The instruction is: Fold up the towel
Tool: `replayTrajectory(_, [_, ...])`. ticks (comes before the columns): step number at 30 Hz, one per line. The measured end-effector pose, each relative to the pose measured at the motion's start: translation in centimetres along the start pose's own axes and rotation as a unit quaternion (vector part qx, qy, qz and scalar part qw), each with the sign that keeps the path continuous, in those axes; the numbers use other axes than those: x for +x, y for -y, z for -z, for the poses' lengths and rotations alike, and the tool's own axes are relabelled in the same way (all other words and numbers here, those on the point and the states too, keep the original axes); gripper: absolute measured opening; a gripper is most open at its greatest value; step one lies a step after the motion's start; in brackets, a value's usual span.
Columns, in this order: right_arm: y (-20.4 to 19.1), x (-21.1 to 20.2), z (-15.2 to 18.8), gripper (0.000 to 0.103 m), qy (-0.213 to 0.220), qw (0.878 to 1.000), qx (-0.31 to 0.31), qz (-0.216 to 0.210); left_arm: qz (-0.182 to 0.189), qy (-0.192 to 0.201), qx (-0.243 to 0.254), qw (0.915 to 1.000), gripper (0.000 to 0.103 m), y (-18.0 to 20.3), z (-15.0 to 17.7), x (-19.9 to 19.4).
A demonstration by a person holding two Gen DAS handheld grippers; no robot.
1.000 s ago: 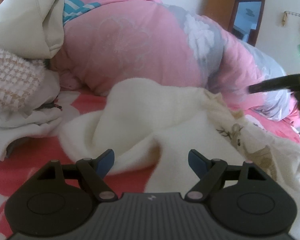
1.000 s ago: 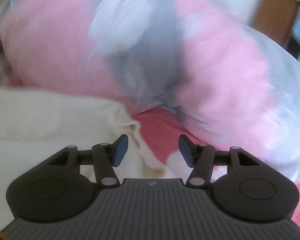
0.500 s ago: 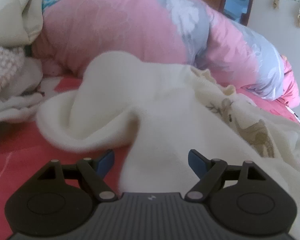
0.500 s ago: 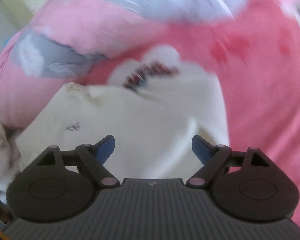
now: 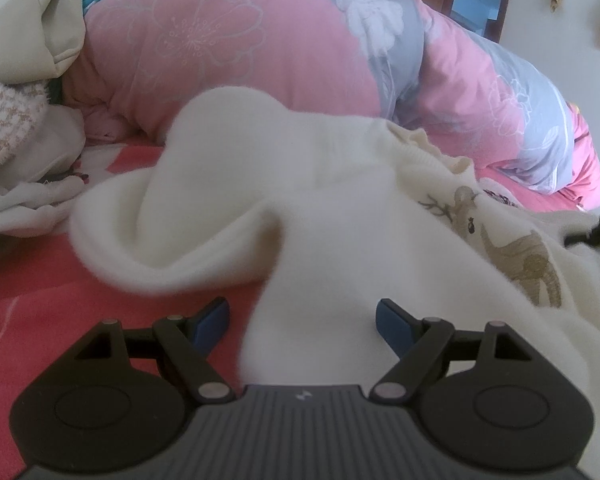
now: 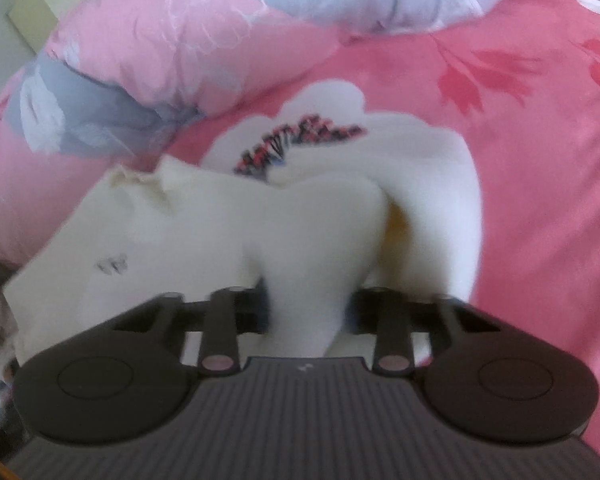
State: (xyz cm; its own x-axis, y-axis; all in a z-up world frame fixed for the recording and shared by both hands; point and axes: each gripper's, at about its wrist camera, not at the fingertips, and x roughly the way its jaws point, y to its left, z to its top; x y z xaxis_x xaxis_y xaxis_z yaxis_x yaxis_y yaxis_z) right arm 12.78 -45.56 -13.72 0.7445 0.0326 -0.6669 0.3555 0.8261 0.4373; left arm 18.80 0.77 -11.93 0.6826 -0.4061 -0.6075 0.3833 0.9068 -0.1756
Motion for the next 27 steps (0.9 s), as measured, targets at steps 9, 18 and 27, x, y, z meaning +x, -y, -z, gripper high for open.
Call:
replayTrajectory(9, [-2.6,1.4,-6.8,0.018,0.097,0.992,-0.078,0.034,0.000,-0.001,0.002,1.0000,0.082,0.1,-0.1,0.0])
replayTrajectory(18, [-0.9,6.4,-7.7,0.021,0.087,0.990,-0.084,0.069,0.000,-0.002,0.003,1.0000,0.082,0.1,-0.1,0.1])
replayTrajectory(27, [0.4,-4.1,-6.3,0.065,0.018,0.999,-0.022,0.033,0.029,0.008,-0.022,0.9993,0.082,-0.6,-0.4,-0.6])
